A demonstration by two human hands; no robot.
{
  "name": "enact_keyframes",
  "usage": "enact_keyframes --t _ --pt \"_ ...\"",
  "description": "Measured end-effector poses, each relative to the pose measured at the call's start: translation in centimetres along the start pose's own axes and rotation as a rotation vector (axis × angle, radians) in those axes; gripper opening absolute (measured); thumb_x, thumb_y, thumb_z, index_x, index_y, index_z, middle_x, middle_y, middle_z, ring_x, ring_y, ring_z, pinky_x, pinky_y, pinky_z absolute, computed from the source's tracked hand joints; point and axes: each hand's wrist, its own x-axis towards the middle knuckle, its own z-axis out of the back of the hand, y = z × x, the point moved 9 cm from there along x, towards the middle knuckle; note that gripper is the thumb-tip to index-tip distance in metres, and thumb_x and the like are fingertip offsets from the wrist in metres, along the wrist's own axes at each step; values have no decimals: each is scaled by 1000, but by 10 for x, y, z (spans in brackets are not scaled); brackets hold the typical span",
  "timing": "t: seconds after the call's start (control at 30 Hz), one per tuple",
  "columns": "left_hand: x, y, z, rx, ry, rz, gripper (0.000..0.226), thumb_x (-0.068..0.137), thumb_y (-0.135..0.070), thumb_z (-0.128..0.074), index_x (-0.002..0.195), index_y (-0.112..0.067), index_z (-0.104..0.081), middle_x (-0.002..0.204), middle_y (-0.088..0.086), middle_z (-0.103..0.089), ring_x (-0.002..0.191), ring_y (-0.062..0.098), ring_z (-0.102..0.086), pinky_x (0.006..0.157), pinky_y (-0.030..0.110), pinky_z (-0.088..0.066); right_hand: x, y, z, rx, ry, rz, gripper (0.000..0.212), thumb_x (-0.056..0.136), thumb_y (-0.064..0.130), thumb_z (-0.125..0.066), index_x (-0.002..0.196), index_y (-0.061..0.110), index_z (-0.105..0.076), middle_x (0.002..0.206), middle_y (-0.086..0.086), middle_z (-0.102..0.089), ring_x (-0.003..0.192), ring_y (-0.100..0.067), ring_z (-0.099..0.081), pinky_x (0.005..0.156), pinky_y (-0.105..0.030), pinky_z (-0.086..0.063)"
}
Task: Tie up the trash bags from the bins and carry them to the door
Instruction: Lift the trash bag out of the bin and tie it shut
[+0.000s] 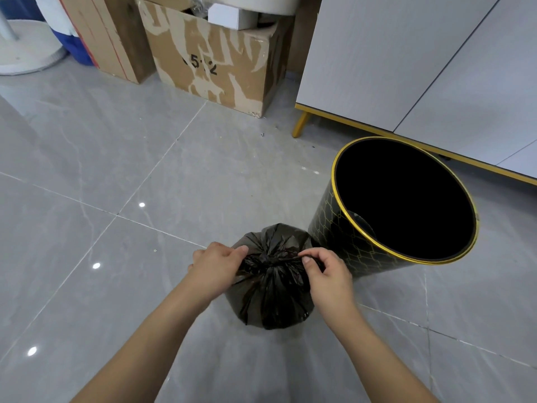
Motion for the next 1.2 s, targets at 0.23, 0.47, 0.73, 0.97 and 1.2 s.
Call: enact_keyframes --t 0.23,0.47,0.73,0.97,1.2 --pt "10 11 25 257 -225 -1 51 98 -42 -39 60 -12 -53 99 12 -60 111 34 -40 96 46 -33 8 -3 -6 14 18 -40 22 93 16 -56 84 34 -65 100 9 -64 92 0 -57 77 -19 -43" --pt "17 21 11 -15 -86 -81 50 99 -38 -45 55 -13 -39 65 24 -38 59 30 -46 61 36 -40 5 -21 -12 94 44 -147 21 93 17 -57 85 34 -67 86 10 -68 75 2 -63 64 -13 -48" --pt "16 43 -10 -555 64 1 32 86 -47 -67 106 -26 -52 101 -7 -65 85 13 -64 73 32 -49 -8 -49 -30 294 147 -375 54 90 32 -64 139 33 -42 135 9 -33 121 -10 -41 96 -29 -39" --pt "0 42 -38 -567 257 151 23 90 -40 -59 114 -38 -59 105 -6 -72 94 17 -69 73 36 -55 -28 -47 -59 596 360 -622 41 94 42 -54 134 30 -50 112 9 -65 95 -8 -63 62 -25 -50" --pt "-33 5 -85 -199 466 169 24 89 -45 -53 108 -31 -60 97 -1 -73 88 21 -70 70 43 -60 -43 -82 6 444 354 -758 33 94 42 -50 118 22 -63 101 1 -72 81 -11 -68 57 -23 -50"
